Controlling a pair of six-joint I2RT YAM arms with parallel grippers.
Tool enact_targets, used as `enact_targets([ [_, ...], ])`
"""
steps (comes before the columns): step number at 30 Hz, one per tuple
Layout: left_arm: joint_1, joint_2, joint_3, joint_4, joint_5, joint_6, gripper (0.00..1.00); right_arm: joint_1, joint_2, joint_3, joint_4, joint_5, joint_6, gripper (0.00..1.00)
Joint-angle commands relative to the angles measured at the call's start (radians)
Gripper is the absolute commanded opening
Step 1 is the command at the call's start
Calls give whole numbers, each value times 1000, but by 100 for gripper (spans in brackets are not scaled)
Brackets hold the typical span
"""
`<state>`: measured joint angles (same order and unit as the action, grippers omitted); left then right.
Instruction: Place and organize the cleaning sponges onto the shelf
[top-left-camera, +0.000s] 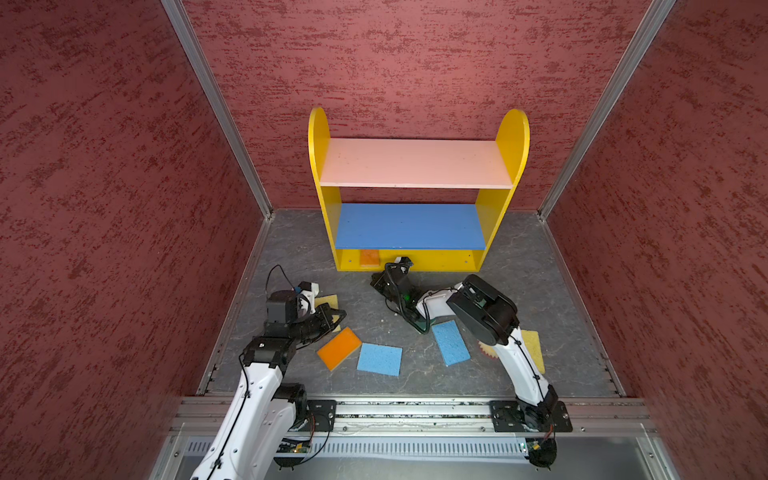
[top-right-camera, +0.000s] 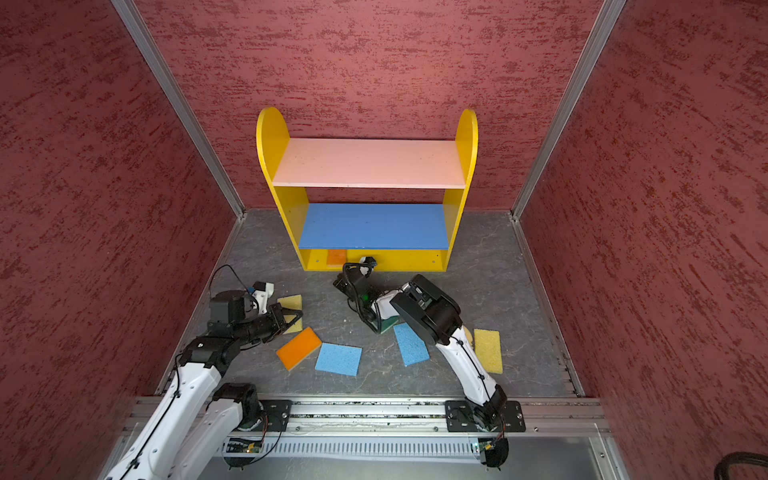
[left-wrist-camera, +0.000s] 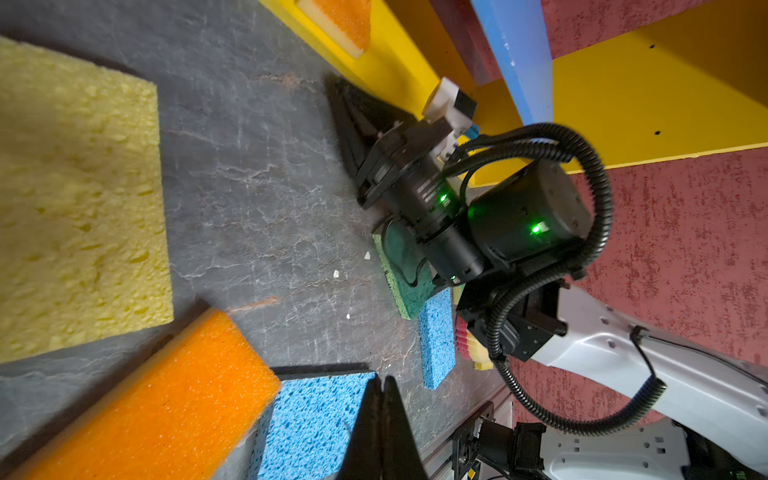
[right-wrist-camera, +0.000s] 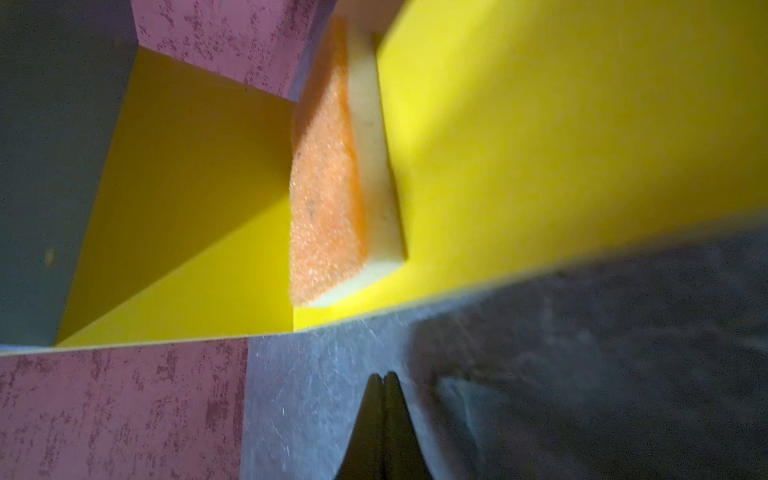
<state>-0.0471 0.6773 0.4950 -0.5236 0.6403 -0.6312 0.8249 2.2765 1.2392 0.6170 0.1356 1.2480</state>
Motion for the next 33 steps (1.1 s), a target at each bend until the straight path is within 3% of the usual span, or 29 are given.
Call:
enact_targets([
  [1, 1, -23, 65, -41, -40, 23, 6, 17, -93, -75, 3, -51, 2, 1],
  [10, 29, -52, 144, -135, -133, 52, 15, 31, -364, -314, -25, -136, -103, 7],
  [15, 53, -37, 171, -173, -175, 61, 27, 45, -473, -328, -247, -190, -258, 18],
  [18, 73, -47, 177, -174, -182, 55, 46, 65, -534, -307, -453, -144, -396, 29],
  [21, 88, -55, 178, -171, -194, 56, 73, 71, -590, -275, -675, -60, -535, 41],
  [23, 93, -51, 175, -159, -188, 53, 81, 71, -630, -271, -793, 13, -620, 48],
  [27, 94, -44, 145, -85, -115, 38, 84, 69, -704, -313, -937, 152, -678, 62],
  [33, 86, -13, 113, -35, -70, 12, 81, 53, -799, -411, -933, 160, -738, 80],
])
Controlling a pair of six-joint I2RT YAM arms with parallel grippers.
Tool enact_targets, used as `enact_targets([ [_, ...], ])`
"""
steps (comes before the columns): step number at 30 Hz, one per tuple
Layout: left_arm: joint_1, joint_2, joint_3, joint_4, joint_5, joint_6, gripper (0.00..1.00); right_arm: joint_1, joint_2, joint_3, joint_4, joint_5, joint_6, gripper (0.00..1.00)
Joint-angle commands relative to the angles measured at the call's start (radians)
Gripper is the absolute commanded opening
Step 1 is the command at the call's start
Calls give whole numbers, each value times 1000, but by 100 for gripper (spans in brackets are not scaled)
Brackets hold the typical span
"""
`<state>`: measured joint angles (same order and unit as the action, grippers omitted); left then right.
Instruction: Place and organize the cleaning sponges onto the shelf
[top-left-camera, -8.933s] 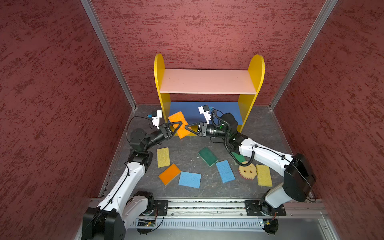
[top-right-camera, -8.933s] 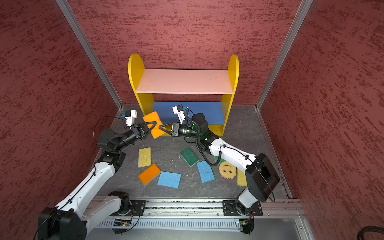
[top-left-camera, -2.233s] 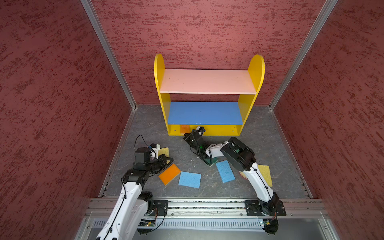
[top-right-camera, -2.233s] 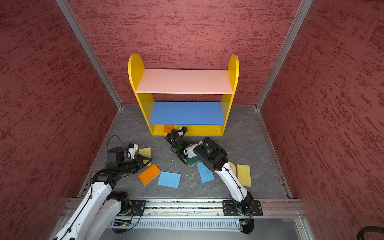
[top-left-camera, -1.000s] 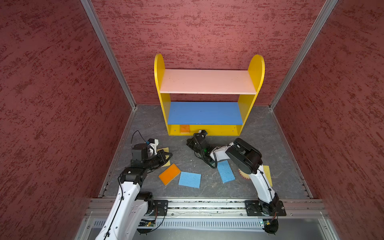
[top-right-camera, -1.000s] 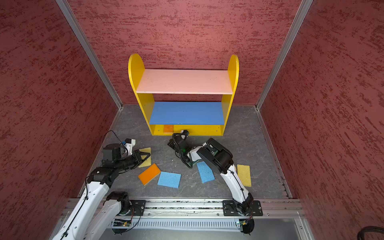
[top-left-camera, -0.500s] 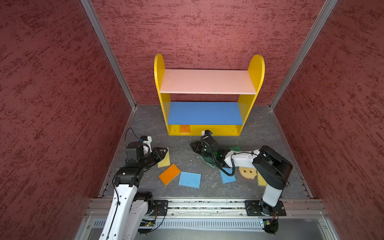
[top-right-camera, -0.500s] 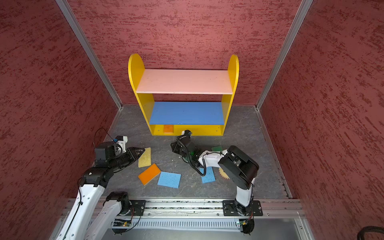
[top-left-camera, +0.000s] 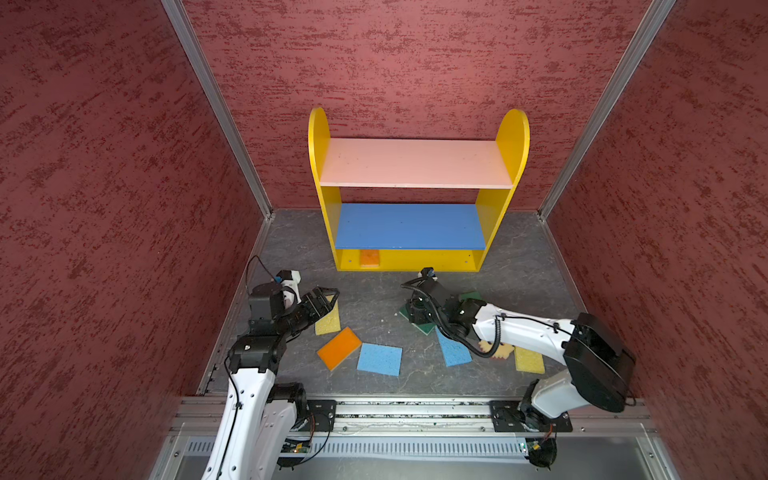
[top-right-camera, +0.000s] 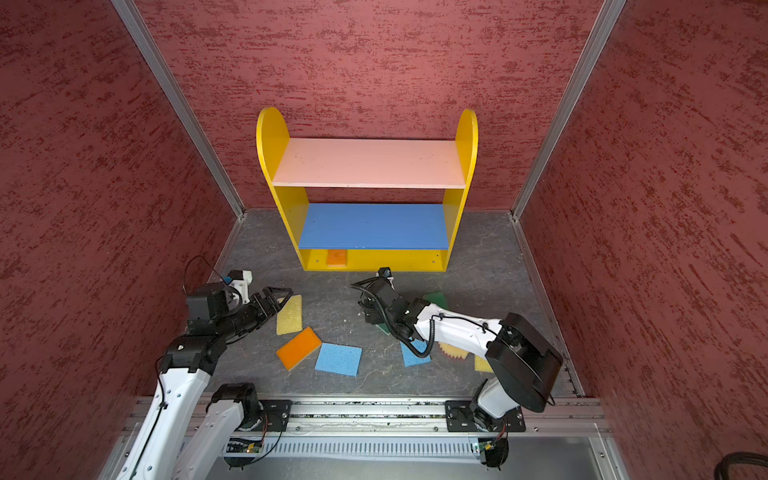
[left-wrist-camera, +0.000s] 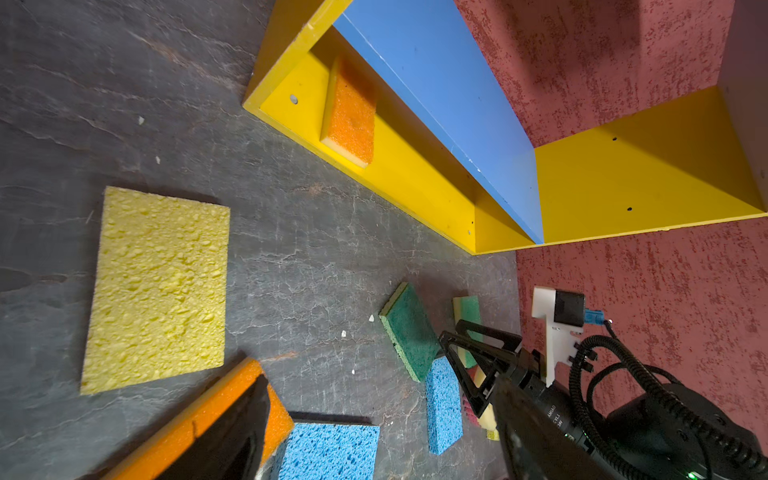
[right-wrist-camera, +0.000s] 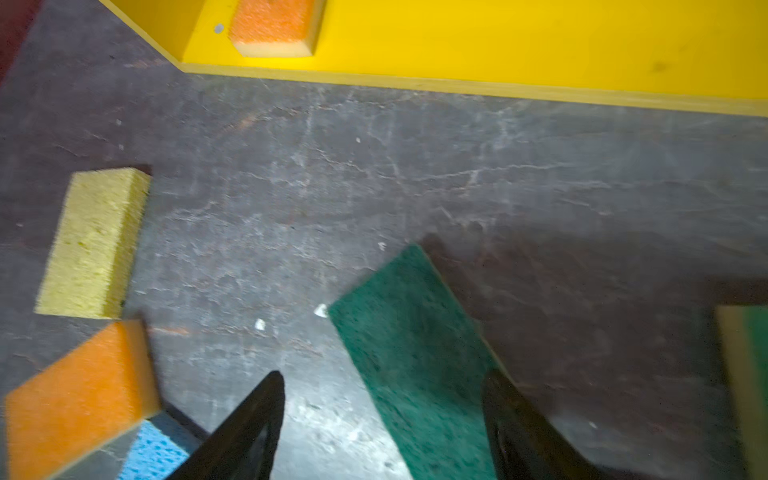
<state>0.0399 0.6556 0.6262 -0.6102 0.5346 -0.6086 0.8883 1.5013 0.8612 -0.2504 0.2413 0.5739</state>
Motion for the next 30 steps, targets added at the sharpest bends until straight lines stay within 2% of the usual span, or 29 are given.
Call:
enact_targets([
  [1, -10, 10, -25, 63, 32, -19, 78, -19, -26, -47, -55, 39, -79, 80],
  [5, -106, 28, -61, 123, -3, -76, 66, -61, 11, -72, -26, -13, -110, 80],
  [8, -219, 47, -79, 148, -100, -112, 66, -97, 35, -98, 22, -76, -118, 78],
  [13, -340, 99, -78, 178, -200, -155, 65, -148, 47, -158, 136, -213, -117, 75],
  [16, -382, 145, -78, 212, -233, -185, 65, -150, 72, -173, 192, -286, -109, 69],
  [22, -463, 277, -42, 275, -296, -209, 63, -136, 111, -201, 344, -423, -7, 61],
  [26, -504, 371, -4, 319, -324, -214, 63, -98, 112, -187, 400, -469, 43, 61],
  [30, -523, 463, 38, 352, -307, -213, 62, -34, 118, -158, 410, -484, 68, 65],
])
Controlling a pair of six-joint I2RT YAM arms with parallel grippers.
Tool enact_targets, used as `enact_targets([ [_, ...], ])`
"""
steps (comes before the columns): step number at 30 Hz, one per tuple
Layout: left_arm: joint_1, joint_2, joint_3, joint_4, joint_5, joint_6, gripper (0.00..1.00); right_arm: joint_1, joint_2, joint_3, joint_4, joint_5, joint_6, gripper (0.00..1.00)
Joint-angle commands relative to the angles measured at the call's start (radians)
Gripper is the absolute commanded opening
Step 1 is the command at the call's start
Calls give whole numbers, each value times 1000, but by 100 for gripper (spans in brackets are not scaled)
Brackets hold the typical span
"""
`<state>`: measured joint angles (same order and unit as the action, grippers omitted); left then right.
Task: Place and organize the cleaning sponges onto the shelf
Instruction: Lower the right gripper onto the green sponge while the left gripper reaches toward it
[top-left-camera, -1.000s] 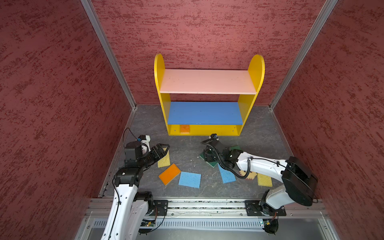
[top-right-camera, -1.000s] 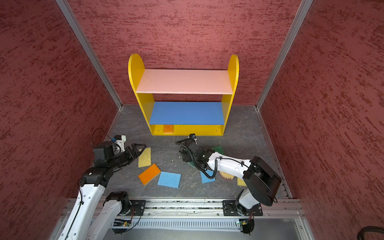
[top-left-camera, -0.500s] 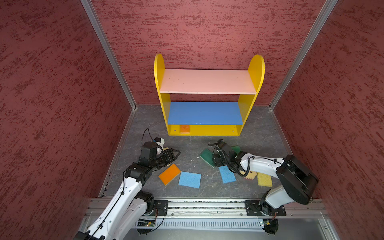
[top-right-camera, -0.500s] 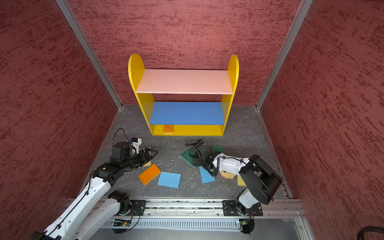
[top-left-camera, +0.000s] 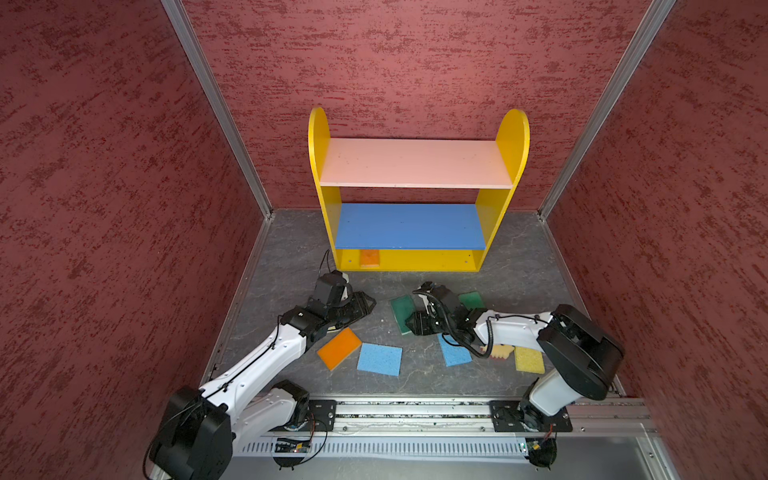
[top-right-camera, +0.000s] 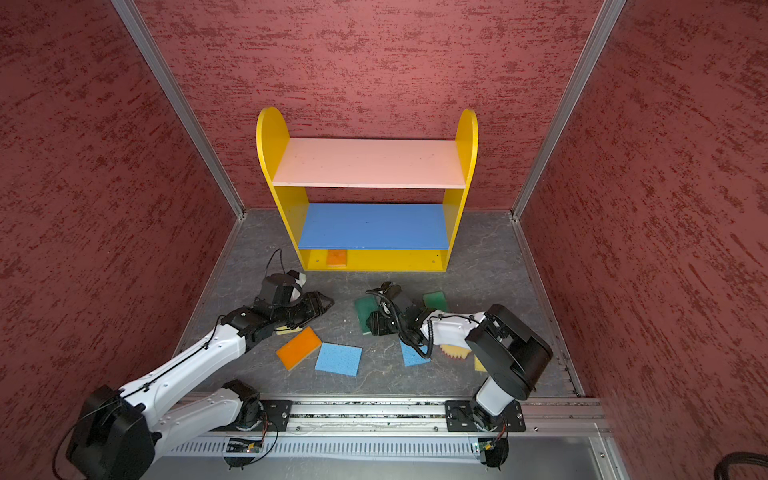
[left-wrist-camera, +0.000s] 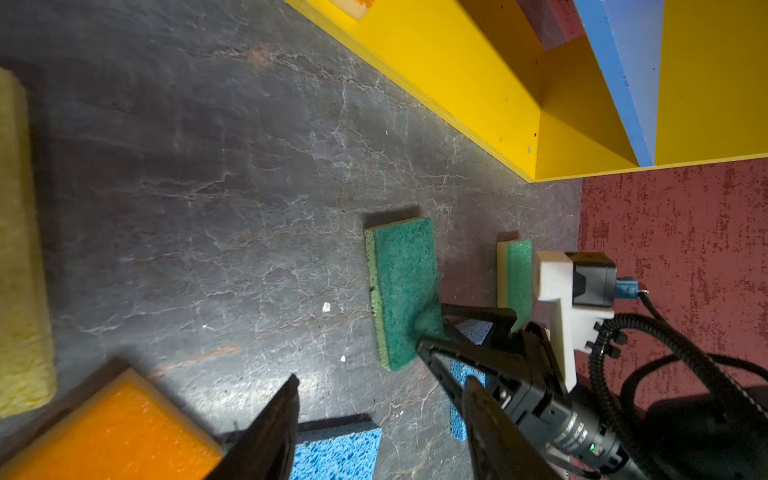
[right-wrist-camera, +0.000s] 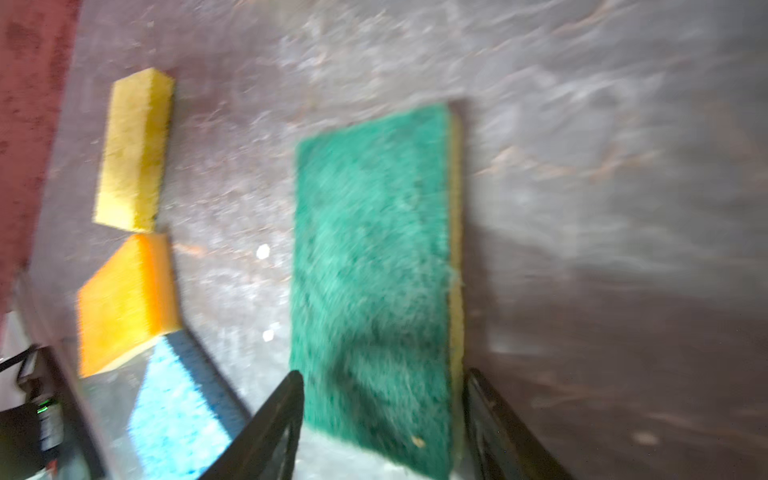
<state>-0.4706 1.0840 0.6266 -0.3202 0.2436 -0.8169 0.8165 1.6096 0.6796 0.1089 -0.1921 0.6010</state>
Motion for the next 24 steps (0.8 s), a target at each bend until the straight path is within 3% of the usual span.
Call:
enact_targets([
  [1, -18, 46, 45, 71, -17, -1, 62, 47, 15, 29, 52, -52, 47, 65],
  [8, -26, 86, 50, 118, 3, 12, 62, 59, 63, 45, -56, 121, 181, 61],
  [15, -26, 36, 16, 95, 11, 32, 62, 59, 117, 54, -34, 183, 312, 52],
  [24, -25, 12, -93, 151, 42, 2, 52, 57, 200, 150, -59, 201, 269, 12],
])
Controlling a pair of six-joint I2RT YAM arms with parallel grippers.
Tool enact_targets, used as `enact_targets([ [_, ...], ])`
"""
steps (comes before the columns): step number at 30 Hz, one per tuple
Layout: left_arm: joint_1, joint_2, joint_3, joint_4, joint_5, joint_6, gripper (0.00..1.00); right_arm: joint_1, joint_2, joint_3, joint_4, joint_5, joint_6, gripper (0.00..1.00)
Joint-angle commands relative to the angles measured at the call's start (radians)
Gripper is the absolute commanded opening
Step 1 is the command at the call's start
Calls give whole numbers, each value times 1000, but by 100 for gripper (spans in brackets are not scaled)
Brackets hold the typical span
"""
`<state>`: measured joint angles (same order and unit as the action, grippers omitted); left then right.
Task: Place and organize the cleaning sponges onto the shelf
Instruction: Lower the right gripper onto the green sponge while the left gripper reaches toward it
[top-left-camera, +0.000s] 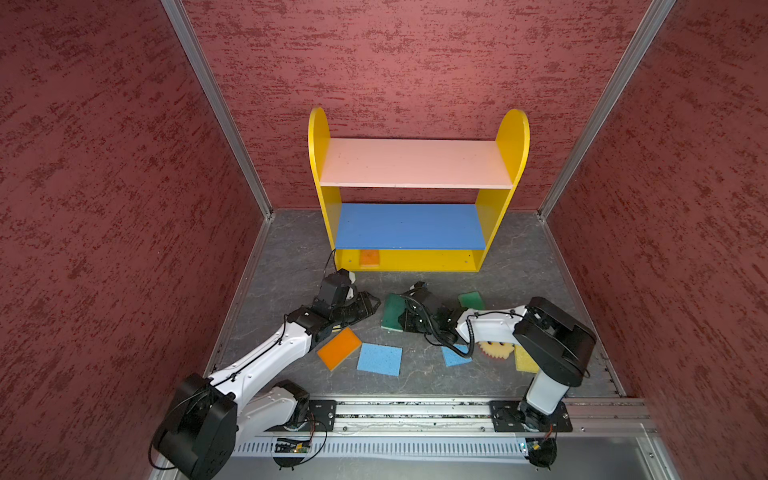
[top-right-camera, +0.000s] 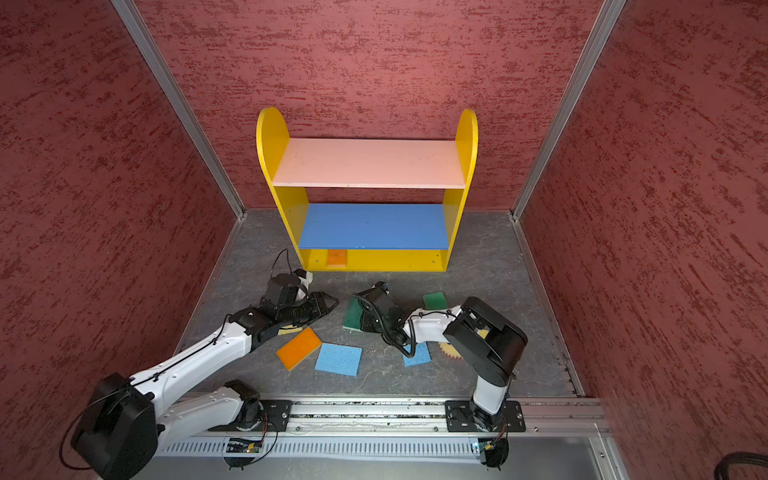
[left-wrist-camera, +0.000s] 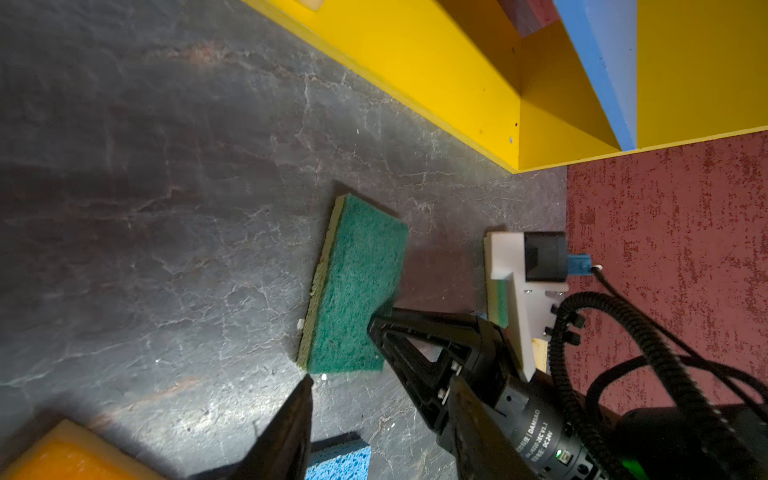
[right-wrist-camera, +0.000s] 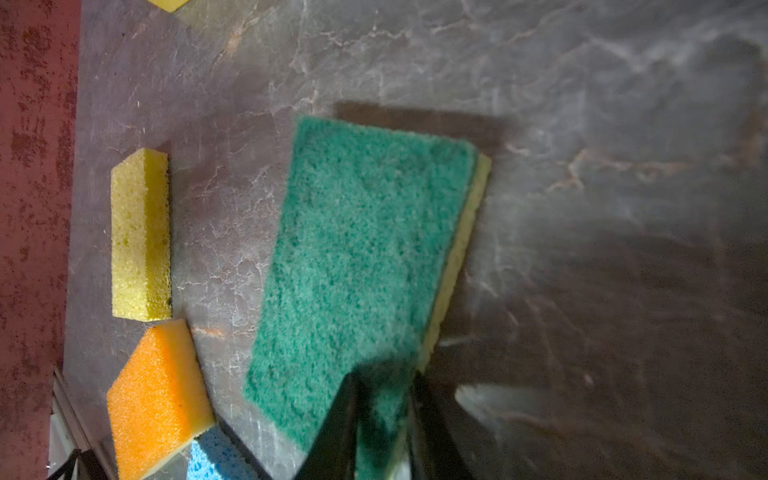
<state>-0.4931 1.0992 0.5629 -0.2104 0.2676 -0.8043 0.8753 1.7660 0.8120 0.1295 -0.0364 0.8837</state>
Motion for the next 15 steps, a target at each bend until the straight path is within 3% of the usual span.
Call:
enact_targets([
  [1, -2, 2, -34, 44, 18, -13, 52, -2, 48, 29, -84, 47, -33, 9],
  [5, 0, 15, -41, 57, 17, -4, 59, -4, 50, 73, -111, 65, -125, 0],
  [15, 41, 56, -22, 88, 28, 21, 63, -51, -21, 78, -93, 132, -215, 0],
])
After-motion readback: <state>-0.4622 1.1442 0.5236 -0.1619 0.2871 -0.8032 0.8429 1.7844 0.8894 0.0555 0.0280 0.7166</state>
